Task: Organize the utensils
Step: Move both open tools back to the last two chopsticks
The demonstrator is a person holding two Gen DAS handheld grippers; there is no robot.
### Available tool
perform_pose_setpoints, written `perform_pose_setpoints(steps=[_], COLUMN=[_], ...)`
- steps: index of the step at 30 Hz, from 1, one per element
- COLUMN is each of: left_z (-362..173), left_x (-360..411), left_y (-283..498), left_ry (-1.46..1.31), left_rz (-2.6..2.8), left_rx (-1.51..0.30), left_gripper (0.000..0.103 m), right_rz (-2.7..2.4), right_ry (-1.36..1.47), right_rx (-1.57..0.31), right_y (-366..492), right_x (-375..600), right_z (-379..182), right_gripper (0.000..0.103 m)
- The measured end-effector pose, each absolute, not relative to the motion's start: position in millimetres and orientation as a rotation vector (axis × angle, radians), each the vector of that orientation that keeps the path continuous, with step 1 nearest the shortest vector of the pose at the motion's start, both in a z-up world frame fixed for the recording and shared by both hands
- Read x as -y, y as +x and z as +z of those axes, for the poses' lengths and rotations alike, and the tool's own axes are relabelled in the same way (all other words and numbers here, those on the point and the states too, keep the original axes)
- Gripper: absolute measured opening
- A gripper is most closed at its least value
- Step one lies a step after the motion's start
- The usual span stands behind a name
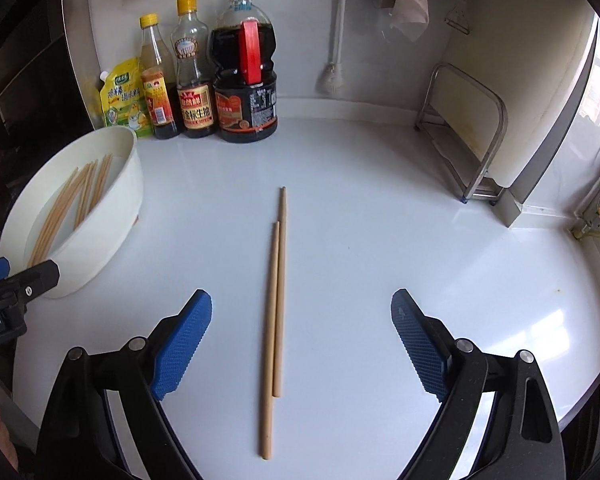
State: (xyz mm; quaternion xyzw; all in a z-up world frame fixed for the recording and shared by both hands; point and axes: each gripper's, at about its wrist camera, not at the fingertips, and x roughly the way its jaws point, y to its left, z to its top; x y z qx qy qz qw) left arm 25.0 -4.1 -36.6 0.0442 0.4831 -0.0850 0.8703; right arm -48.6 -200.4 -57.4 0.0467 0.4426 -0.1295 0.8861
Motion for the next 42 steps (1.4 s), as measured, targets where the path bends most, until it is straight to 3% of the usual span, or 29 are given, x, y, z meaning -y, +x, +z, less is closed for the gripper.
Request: perform_pose_setpoints(steps=[13, 42], left_z=[-62.9, -86.8], left_x=[52.0, 52.8], left_y=[15.6, 16.1], left_ry=[0.131, 0.098], left_rz=[-0.211, -0.176], left_rx=[-0.979, -1.066], left_gripper=[0.097, 0.097], right_rz=[-0.221, -0.181], right_ry=[0.258, 0.055], right_rx=[-1.020, -1.075], right_y=[-35.9, 10.2], right_x=[237.6, 228.1], right_z=[-112.2, -137.8], right_gripper=[0.087, 0.086])
